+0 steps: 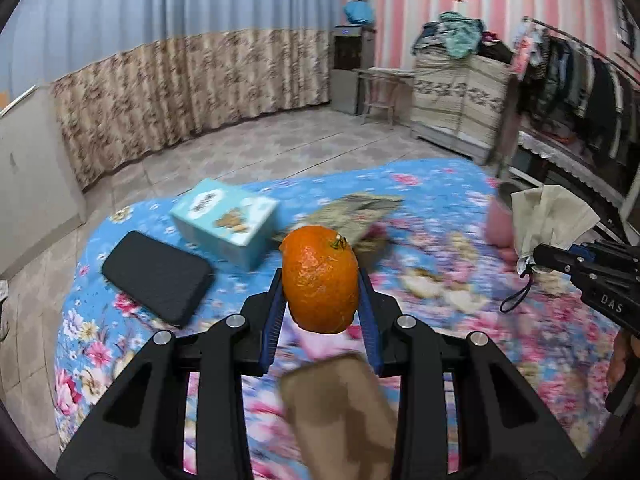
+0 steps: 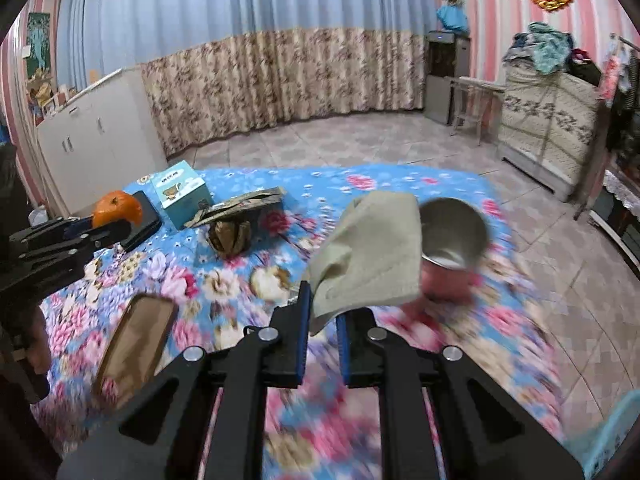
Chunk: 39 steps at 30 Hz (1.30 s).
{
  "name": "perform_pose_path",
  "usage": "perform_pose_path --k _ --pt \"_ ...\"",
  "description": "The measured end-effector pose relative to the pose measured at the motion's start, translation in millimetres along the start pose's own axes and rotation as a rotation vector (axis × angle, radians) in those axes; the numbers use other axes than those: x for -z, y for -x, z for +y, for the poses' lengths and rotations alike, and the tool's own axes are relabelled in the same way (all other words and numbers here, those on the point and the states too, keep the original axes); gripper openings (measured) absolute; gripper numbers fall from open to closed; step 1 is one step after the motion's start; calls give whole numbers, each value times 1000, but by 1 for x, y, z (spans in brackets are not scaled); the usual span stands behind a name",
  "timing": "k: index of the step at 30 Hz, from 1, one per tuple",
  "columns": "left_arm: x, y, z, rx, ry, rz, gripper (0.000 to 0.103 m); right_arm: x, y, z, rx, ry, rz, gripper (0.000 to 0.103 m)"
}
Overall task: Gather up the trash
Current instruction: 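Carry the orange and beige cloth over the blue basket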
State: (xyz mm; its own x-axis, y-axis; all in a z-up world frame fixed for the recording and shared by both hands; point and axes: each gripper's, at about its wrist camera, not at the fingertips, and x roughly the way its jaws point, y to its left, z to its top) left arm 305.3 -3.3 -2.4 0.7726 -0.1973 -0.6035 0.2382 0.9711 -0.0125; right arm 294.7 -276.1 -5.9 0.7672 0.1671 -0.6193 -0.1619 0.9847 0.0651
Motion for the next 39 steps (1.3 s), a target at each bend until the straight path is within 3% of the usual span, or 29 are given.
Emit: perform_pose_path --k 11,18,21,28,36,39 --pt "4 50 -137 164 -87 -64 34 66 127 -96 161 -162 -84 13" --pt "13 48 -246 318 -137 -55 38 115 203 -182 356 -303 -99 13" --pt "23 46 -301 381 -182 -40 38 139 224 -207 447 -327 -87 13" --pt "49 47 -402 507 -266 -29 38 181 262 -258 518 -422 -89 13" --pt "71 42 -462 556 -351 3 38 208 275 -286 558 -468 -83 13" --pt "71 46 -473 572 -365 -9 47 210 278 -292 560 -487 -90 13"
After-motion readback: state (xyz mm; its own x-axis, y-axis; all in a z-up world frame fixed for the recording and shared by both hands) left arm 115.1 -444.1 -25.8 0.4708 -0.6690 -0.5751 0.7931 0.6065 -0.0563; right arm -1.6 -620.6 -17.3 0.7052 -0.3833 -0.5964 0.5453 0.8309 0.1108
